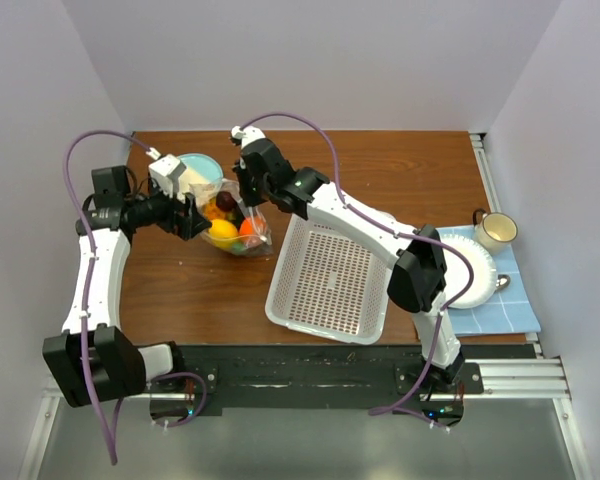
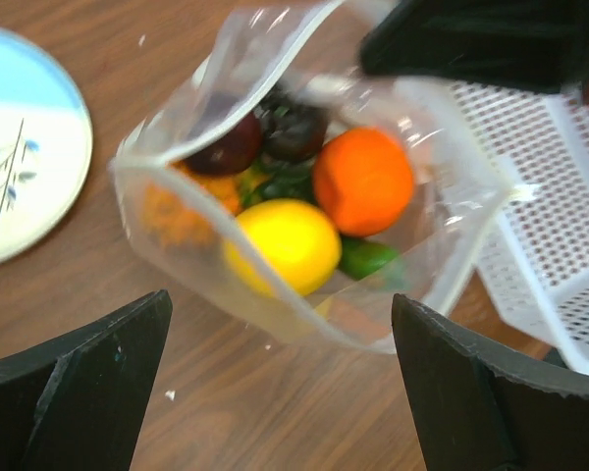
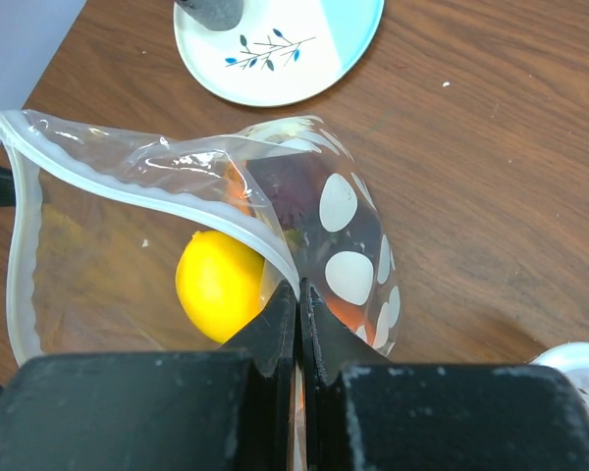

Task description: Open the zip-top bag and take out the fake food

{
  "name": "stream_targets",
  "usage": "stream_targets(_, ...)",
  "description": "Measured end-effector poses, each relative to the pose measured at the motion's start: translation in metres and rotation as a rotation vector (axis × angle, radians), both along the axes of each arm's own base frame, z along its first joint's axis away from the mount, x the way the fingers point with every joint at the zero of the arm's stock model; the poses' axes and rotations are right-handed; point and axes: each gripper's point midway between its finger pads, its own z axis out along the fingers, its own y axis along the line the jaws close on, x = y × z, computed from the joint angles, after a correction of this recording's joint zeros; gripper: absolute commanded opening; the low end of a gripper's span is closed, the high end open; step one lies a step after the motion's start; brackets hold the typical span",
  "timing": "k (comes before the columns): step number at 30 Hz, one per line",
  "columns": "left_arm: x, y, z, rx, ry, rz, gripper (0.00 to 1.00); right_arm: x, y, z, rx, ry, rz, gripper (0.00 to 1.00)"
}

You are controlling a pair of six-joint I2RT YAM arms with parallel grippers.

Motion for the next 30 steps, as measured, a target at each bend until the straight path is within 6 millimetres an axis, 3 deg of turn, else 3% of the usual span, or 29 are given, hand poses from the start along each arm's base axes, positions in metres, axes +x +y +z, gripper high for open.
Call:
stream_targets(5, 0.005, 0.02, -0.038, 0.085, 0.054, 0.094, 1.0, 0.0, 0.0, 0.0, -0.001, 0.0, 0.0, 0.0)
stream_targets(8, 0.016, 0.03, -0.04, 0.121, 0.035, 0.144, 0.87, 0.0, -0.003, -0.002, -0.008, -0.004, -0.005, 0.0)
stream_targets(11, 0.025, 0.035, -0.034, 0.122, 0.012, 0.179, 0.51, 0.0, -0.009, -0.004, -0.024, -0.008, -0.016, 0.0)
stream_targets(12, 0.028, 0.035, -0.031, 0.114, 0.007, 0.187, 0.27, 0.0, -0.011, -0.005, -0.03, -0.008, -0.02, 0.0)
stream_targets(14, 0.034, 0.035, -0.02, 0.095, -0.013, 0.201, 0.0, 0.001, -0.018, -0.004, -0.04, -0.015, -0.032, 0.0)
stream_targets(21, 0.048, 0.022, 0.02, 0.016, -0.093, 0.187, 0.0, 0.008, -0.032, 0.008, -0.043, -0.042, -0.062, 0.03)
stream_targets(23, 0.048, 0.015, 0.029, -0.011, -0.1, 0.173, 0.0, 0.009, -0.033, 0.011, -0.045, -0.048, -0.064, 0.09)
stream_targets(24, 0.049, 0.012, 0.033, -0.024, -0.105, 0.166, 0.0, 0.009, -0.034, 0.013, -0.046, -0.049, -0.064, 0.17)
stream_targets(25, 0.049, 0.01, 0.036, -0.033, -0.107, 0.159, 0.0, 0.009, -0.034, 0.016, -0.043, -0.052, -0.065, 0.39)
stream_targets(28, 0.05, 0.001, 0.048, -0.059, -0.122, 0.137, 0.0, 0.012, -0.033, 0.037, -0.018, -0.079, -0.071, 0.64)
stream_targets(30, 0.05, -0.003, 0.052, -0.067, -0.127, 0.122, 0.0, 0.014, -0.03, 0.055, 0.014, -0.109, -0.071, 0.68)
